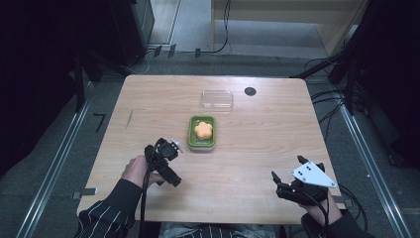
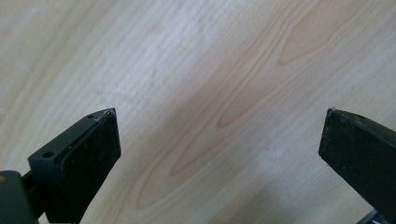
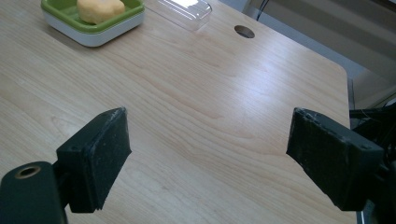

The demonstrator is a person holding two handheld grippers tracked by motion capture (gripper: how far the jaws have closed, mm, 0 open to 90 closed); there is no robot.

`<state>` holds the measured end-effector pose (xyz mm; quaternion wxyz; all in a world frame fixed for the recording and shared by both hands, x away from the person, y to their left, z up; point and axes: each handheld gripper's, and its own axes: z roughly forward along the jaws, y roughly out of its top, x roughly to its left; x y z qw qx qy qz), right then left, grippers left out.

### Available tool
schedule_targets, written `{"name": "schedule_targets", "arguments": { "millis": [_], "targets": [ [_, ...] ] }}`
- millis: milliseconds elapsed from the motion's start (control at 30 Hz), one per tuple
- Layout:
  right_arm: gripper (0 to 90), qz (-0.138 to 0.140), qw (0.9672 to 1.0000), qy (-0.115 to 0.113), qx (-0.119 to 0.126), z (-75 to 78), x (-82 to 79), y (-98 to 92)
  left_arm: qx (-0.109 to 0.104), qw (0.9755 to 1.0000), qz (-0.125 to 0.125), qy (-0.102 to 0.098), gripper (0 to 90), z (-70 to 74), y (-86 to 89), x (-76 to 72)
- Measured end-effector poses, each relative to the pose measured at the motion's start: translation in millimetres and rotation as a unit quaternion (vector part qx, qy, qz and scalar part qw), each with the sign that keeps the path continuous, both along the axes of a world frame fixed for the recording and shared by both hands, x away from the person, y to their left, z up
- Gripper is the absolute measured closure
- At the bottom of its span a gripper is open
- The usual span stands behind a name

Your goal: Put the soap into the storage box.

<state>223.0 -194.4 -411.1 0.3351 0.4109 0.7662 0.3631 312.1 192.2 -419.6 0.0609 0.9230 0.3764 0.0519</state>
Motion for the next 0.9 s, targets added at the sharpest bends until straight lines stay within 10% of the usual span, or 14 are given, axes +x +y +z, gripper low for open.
{"name": "schedule_targets", "arguments": {
  "millis": [900],
  "targets": [
    [13.7, -0.002, 1.0000, 0.000, 0.000, -0.1, 0.1, -0.6, 0.002, 0.9980, 0.046, 0.043, 0.0, -26.0, 40.2, -41.8]
  ]
}}
